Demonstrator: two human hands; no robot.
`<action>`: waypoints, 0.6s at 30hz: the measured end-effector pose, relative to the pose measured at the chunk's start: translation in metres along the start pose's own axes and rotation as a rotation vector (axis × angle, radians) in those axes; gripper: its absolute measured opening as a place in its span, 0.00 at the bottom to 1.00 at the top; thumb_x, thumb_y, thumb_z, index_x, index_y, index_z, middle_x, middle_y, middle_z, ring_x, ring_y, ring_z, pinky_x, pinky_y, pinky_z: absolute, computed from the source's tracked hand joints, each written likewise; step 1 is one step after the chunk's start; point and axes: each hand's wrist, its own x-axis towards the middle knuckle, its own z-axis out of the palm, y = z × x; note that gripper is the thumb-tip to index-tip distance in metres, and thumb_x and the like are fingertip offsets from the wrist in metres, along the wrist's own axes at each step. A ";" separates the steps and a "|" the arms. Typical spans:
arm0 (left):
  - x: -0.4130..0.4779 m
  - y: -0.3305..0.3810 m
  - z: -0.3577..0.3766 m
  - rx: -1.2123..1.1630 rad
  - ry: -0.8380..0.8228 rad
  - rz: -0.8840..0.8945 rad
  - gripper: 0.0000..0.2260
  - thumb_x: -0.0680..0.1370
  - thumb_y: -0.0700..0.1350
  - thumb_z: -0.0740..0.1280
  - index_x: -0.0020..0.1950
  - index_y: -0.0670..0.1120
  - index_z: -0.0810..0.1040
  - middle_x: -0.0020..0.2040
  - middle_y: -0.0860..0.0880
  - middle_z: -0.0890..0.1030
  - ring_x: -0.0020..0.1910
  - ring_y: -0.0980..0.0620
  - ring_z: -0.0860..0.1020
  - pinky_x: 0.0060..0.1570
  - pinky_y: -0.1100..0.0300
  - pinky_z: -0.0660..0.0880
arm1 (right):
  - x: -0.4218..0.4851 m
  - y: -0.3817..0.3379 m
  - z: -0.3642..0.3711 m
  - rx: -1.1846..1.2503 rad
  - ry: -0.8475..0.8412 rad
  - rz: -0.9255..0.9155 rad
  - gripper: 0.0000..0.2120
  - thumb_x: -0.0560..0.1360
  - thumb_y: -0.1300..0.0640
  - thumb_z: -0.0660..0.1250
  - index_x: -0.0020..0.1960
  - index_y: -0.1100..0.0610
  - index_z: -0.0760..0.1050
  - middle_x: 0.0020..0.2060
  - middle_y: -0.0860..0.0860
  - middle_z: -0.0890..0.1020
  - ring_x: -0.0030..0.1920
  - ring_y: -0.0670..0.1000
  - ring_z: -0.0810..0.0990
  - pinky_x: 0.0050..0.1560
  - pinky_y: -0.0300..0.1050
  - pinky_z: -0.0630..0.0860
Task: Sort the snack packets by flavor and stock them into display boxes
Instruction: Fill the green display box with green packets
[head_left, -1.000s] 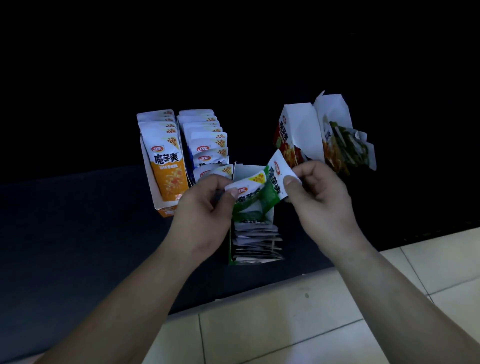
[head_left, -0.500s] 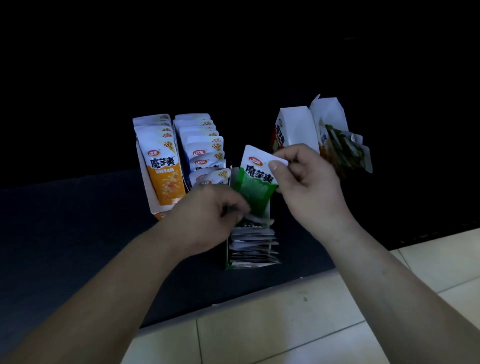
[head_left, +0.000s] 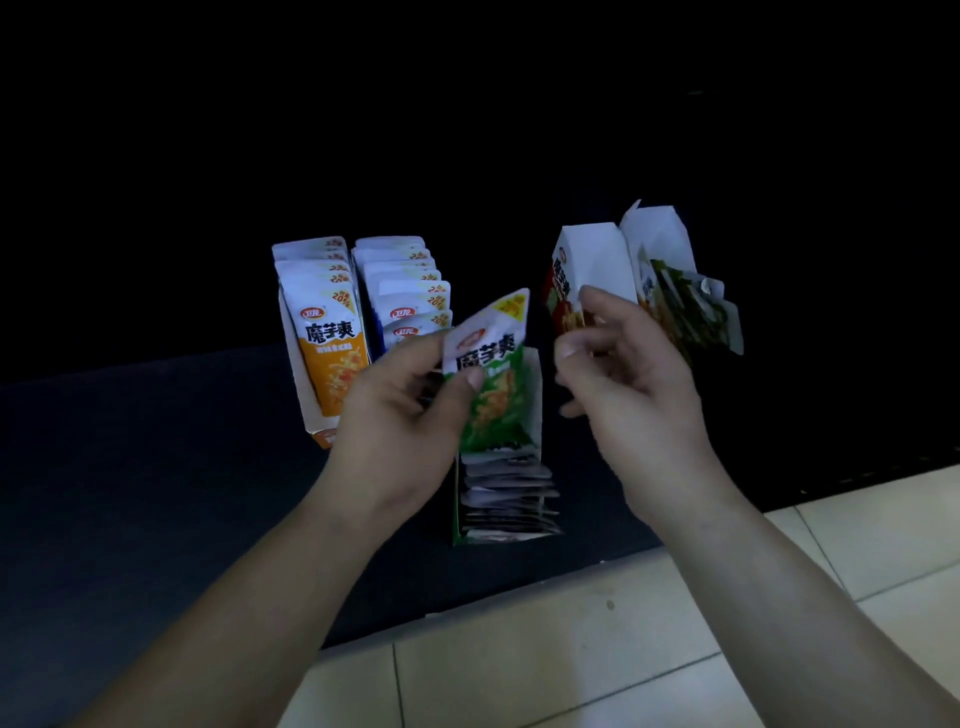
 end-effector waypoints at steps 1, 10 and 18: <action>0.001 0.003 -0.003 -0.029 -0.022 -0.028 0.16 0.81 0.36 0.70 0.63 0.54 0.82 0.54 0.53 0.86 0.52 0.49 0.84 0.52 0.54 0.83 | 0.002 0.002 -0.002 -0.024 -0.012 0.008 0.20 0.80 0.58 0.70 0.69 0.44 0.75 0.51 0.46 0.83 0.48 0.48 0.83 0.48 0.47 0.82; -0.009 -0.001 -0.012 0.124 0.040 -0.104 0.16 0.80 0.40 0.71 0.64 0.58 0.78 0.57 0.58 0.83 0.56 0.60 0.81 0.54 0.69 0.77 | 0.006 0.014 0.000 -0.047 -0.007 -0.159 0.11 0.80 0.62 0.70 0.45 0.46 0.81 0.42 0.42 0.86 0.45 0.43 0.84 0.45 0.45 0.84; -0.055 -0.014 -0.027 0.189 -0.248 -0.253 0.43 0.62 0.59 0.84 0.73 0.69 0.69 0.64 0.69 0.75 0.62 0.64 0.76 0.56 0.62 0.77 | 0.000 0.039 0.006 -0.113 -0.035 -0.084 0.04 0.79 0.61 0.72 0.45 0.55 0.83 0.43 0.53 0.84 0.44 0.46 0.83 0.46 0.38 0.79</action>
